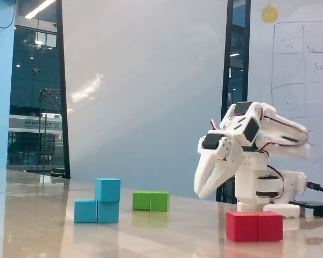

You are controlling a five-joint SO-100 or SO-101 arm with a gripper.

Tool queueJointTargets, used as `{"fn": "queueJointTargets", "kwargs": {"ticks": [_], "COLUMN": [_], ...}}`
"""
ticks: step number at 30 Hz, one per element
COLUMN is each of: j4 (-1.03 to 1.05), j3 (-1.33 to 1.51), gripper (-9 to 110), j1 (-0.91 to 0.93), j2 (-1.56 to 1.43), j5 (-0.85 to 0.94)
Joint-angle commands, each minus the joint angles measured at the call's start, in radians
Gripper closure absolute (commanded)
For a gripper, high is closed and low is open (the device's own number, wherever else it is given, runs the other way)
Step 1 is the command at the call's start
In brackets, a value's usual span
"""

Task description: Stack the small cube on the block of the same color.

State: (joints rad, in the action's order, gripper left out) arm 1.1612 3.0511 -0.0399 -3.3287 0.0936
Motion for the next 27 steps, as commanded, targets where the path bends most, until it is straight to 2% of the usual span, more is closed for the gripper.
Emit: {"fn": "queueJointTargets", "kwargs": {"ticks": [1, 9, 27], "j4": [0.043, 0.063, 0.069], "j3": [0.02, 0.02, 0.02], "gripper": [100, 100, 100], "j1": [0.072, 0.087, 0.028], "j2": [-0.114, -0.123, -0.124], "j5": [-0.012, -0.118, -0.118]}}
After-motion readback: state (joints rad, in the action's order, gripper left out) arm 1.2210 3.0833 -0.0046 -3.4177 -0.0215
